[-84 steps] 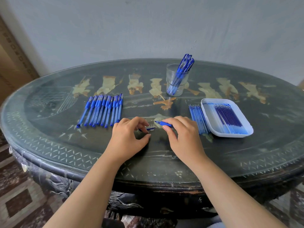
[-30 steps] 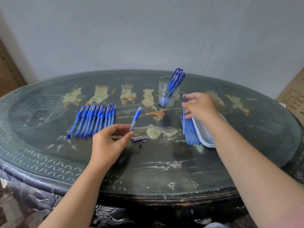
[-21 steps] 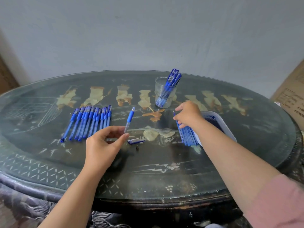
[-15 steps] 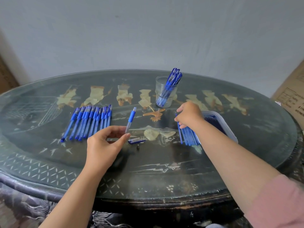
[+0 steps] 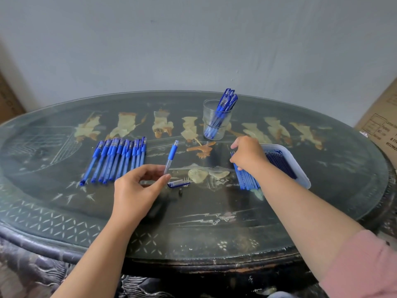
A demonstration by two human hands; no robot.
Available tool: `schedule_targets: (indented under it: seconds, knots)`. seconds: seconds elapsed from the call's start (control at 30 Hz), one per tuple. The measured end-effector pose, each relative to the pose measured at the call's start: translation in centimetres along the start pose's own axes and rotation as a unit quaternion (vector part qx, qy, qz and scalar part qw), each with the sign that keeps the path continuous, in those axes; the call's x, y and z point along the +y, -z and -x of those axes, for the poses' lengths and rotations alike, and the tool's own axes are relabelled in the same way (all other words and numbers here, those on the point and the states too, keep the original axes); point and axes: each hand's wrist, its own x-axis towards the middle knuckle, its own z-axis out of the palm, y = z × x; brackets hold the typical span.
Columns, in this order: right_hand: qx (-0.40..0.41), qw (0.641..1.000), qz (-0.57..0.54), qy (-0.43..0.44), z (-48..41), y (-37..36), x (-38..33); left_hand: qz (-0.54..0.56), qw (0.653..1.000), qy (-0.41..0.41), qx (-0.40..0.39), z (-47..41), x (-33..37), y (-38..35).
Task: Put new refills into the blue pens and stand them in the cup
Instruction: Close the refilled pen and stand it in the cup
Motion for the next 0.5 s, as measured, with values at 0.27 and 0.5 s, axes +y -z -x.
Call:
schedule_targets:
  seconds: [0.27,0.5]
  knots:
    - [0.054,0.996,-0.063,0.032,0.7,-0.4,0.6,0.006,1.0,-0.007,0.008,-0.1,0.0,0.0]
    - [0.165,0.98,-0.115,-0.014,3.4,1.7,3.8,0.022,1.0,-0.011,0.02,0.0,-0.1,-0.1]
